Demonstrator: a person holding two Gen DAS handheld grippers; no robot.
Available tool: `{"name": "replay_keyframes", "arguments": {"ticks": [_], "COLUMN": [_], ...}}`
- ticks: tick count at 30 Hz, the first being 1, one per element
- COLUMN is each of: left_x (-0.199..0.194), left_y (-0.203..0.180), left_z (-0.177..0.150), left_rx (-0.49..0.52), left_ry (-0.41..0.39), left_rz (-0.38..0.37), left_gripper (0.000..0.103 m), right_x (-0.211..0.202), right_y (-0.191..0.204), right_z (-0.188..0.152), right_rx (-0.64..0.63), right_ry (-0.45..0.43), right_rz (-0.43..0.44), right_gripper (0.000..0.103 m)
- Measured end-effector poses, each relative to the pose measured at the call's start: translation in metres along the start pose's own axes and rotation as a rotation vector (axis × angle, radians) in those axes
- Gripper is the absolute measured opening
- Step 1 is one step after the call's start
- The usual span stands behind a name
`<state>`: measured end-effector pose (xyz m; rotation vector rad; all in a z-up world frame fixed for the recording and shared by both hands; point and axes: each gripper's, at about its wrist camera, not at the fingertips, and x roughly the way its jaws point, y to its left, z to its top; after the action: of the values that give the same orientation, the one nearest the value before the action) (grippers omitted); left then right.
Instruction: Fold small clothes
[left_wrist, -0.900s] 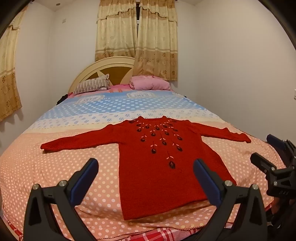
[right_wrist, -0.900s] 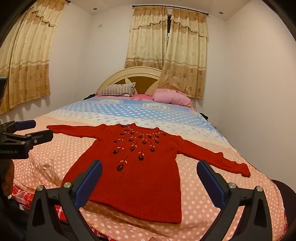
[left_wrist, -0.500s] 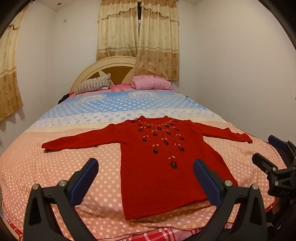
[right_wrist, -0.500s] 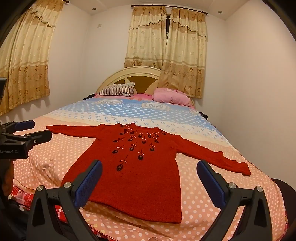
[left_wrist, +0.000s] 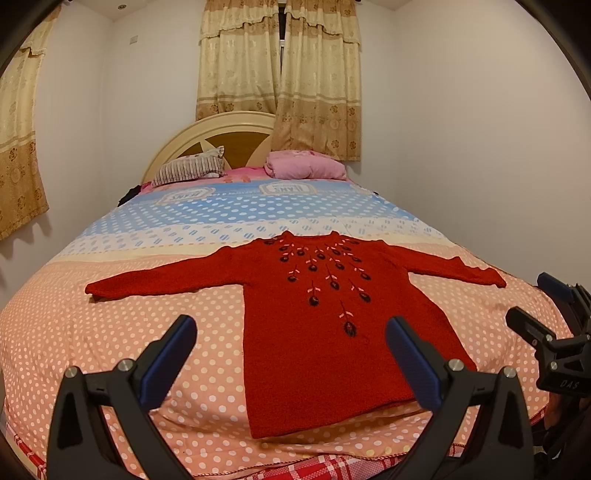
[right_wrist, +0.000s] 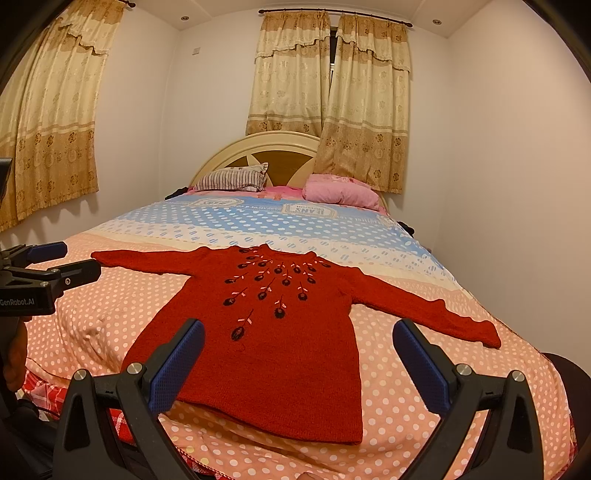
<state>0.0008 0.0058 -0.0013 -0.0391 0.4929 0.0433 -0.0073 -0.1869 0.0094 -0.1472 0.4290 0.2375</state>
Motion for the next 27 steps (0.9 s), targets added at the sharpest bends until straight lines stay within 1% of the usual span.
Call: {"name": "replay_keyframes", "arguments": {"ticks": [27], "left_x": [0.0015], "left_y": [0.0022], "left_z": [-0.0018], "left_rx": [-0.011], "left_ry": [0.007], "left_rz": [0.007], "left_gripper": [0.103], "right_x": [0.0052], "right_y": [-0.0006], "right_z": [-0.0041], "right_rx": [0.010], "right_ry": [0.021], "right_rz": [0.001], "right_gripper": [0.102]}}
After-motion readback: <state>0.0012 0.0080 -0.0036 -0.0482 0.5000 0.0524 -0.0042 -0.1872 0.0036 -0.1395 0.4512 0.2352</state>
